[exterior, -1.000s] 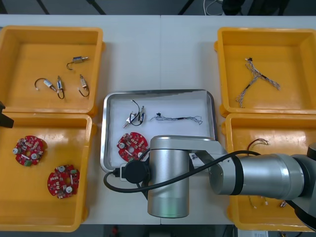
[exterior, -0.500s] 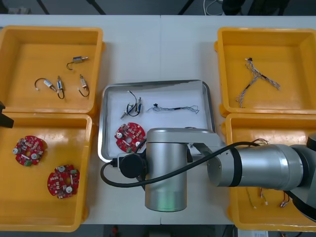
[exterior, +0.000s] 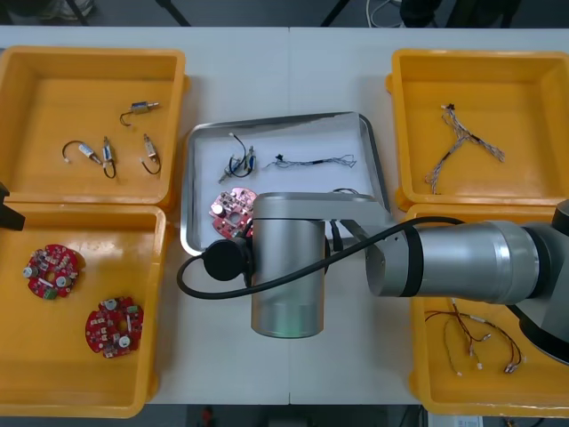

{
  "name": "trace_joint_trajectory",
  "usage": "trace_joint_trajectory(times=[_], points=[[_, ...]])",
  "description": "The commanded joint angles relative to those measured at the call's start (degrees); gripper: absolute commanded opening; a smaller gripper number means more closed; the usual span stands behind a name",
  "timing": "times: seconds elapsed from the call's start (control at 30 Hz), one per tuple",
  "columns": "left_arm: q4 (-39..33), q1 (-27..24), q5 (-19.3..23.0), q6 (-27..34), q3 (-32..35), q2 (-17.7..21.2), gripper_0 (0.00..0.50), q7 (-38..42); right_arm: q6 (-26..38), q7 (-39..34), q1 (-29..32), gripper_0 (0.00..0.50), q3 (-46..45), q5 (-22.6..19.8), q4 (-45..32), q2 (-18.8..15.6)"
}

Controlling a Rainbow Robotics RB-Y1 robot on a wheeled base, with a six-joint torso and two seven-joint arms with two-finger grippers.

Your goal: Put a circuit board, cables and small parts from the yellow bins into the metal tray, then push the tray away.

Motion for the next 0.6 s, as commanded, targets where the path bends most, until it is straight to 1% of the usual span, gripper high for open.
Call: trace_joint_trajectory(times=[0.03,0.27,0.6], points=[[-1.7,1.1,0.3,0.4,2.0,2.6,0.500,-4.1,-0.6,1.6,-4.8,0.000,0.7,0.5,2.0,1.1],[-1.7,1.1,0.3,0.4,2.0,2.6,0.500,-4.1,-1.0,2.0,-7.9,0.000,0.7,-1.0,5.8,1.8],[-1.7,1.1,0.3,0.4,2.0,2.6,0.500,-4.1,-3.1,2.7,-9.8,0.000,-1.4,-1.0,12.6,3.8]])
